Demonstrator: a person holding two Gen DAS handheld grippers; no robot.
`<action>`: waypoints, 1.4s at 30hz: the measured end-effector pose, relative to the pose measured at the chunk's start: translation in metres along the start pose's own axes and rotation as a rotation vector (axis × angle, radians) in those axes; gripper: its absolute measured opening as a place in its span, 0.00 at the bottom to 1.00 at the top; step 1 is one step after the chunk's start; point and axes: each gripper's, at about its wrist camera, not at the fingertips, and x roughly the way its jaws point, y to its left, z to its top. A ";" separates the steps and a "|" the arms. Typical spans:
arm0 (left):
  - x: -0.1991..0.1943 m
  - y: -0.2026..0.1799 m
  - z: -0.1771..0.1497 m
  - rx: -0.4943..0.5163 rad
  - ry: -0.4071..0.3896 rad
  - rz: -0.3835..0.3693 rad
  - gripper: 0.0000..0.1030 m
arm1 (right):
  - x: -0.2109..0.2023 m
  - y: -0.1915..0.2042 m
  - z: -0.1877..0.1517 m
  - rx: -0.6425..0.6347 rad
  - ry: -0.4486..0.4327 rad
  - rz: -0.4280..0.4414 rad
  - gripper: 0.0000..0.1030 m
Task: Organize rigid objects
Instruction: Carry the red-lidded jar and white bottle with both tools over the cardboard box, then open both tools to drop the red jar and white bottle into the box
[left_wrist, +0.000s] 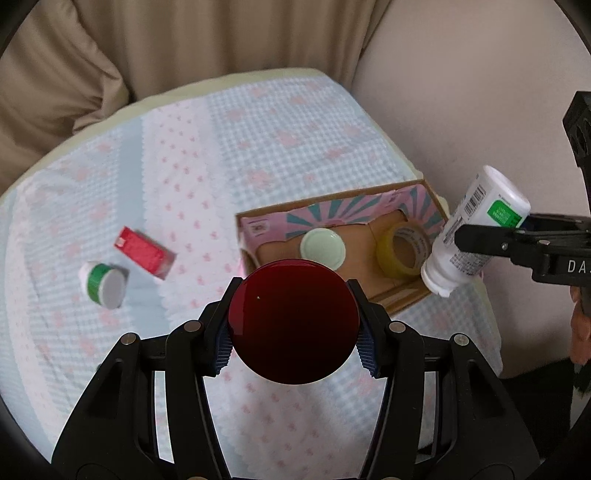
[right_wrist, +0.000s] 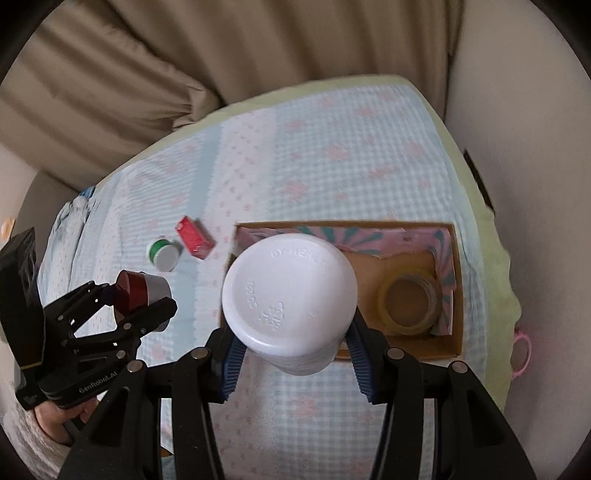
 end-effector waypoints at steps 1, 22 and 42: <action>0.008 -0.002 0.001 -0.006 0.009 0.003 0.49 | 0.006 -0.007 0.001 0.021 0.012 0.006 0.45; 0.160 -0.029 0.001 0.074 0.248 0.129 0.49 | 0.153 -0.083 0.006 0.297 0.297 0.162 0.45; 0.143 -0.032 -0.012 0.074 0.190 0.100 1.00 | 0.123 -0.111 0.007 0.383 0.153 0.045 1.00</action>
